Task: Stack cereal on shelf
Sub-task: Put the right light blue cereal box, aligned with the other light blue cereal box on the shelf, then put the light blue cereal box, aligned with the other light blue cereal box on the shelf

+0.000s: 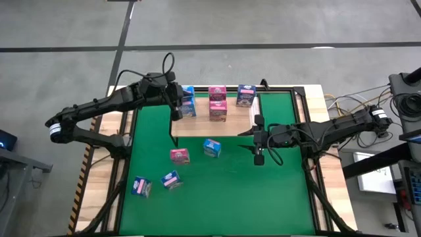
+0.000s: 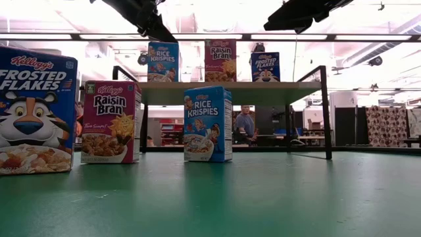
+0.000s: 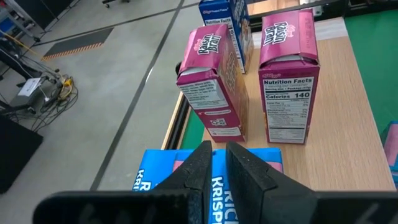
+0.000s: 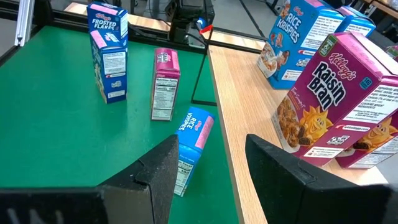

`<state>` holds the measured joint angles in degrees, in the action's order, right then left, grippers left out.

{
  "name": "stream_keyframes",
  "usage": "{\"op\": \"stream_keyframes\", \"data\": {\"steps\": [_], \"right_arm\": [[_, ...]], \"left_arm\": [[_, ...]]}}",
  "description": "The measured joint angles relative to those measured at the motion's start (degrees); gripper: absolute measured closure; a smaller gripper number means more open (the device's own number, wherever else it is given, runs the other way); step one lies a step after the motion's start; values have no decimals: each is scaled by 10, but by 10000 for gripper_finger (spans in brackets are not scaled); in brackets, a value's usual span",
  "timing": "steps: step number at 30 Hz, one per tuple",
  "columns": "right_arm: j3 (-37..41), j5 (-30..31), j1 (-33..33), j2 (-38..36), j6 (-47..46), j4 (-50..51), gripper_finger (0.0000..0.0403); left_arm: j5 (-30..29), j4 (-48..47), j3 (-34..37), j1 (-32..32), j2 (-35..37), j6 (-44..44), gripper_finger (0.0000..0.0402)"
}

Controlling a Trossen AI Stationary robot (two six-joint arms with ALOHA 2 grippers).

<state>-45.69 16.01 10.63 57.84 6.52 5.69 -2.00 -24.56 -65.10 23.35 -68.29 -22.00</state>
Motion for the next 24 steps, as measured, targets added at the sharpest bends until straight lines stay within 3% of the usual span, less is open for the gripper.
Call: {"op": "stream_keyframes", "data": {"steps": [16, 24], "right_arm": [[0, 1, 2, 0, -36, -5, 227], [0, 4, 56, 9, -103, -5, 227]], "left_arm": [[1, 11, 0, -13, 41, 62, 370], [30, 6, 4, -114, 85, 76, 390]]}}
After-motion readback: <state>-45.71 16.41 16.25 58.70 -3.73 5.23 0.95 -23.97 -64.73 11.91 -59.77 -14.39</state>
